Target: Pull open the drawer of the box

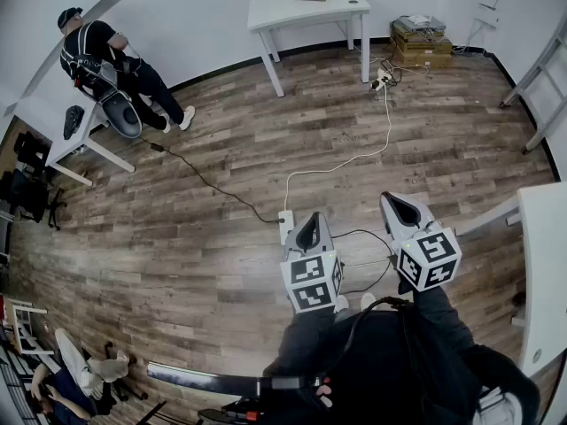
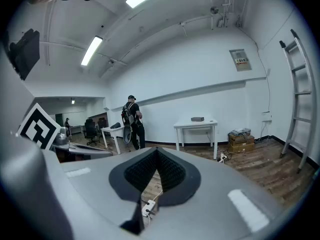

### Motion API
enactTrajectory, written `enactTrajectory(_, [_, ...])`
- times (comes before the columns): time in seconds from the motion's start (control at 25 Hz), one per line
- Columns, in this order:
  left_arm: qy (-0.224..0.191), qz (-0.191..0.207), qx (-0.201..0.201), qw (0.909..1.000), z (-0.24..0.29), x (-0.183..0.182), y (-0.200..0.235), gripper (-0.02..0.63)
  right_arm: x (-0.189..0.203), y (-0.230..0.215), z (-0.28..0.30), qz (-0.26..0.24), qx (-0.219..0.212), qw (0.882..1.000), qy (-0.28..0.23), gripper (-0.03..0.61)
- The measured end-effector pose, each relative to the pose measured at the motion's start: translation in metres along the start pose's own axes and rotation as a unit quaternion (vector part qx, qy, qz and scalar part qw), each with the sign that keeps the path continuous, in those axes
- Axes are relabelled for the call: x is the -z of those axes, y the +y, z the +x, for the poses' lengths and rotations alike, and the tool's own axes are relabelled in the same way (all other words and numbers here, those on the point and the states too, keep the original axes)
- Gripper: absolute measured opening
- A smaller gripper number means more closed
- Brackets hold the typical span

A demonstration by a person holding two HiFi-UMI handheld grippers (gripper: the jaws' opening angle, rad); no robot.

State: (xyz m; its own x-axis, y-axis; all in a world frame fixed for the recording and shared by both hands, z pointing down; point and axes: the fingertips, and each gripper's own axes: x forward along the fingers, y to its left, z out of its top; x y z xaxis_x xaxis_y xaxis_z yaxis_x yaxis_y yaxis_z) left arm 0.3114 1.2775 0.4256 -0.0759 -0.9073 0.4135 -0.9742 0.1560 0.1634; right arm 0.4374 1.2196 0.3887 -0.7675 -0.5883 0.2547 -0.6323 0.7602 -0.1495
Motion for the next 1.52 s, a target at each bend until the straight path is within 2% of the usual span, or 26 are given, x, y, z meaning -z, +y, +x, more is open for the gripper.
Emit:
enactTrajectory(0.64, [0.001, 0.0, 0.001, 1.0, -0.005, 0.0, -0.002, -0.006, 0.0, -0.003, -0.006, 0.007, 0.01, 1.0, -0.001, -0.008])
enactTrajectory(0.88, [0.012, -0.049, 0.039, 0.998, -0.013, 0.008, 0.005, -0.006, 0.001, -0.013, -0.01, 0.018, 0.041, 0.999, -0.006, -0.008])
enactTrajectory(1.08, [-0.007, -0.067, 0.056, 0.9962, -0.023, 0.02, 0.027, -0.005, 0.011, -0.008, -0.015, 0.017, 0.07, 0.997, -0.013, -0.008])
enactTrajectory(1.28, [-0.021, -0.068, 0.039, 0.9967, -0.003, 0.009, 0.044, -0.005, 0.011, -0.014, 0.003, 0.021, 0.076, 0.997, -0.009, -0.008])
enactTrajectory(1.52, [-0.03, -0.073, 0.0, 0.9969, 0.058, -0.017, 0.087, -0.005, 0.002, -0.048, 0.077, 0.02, 0.061, 0.998, -0.006, -0.008])
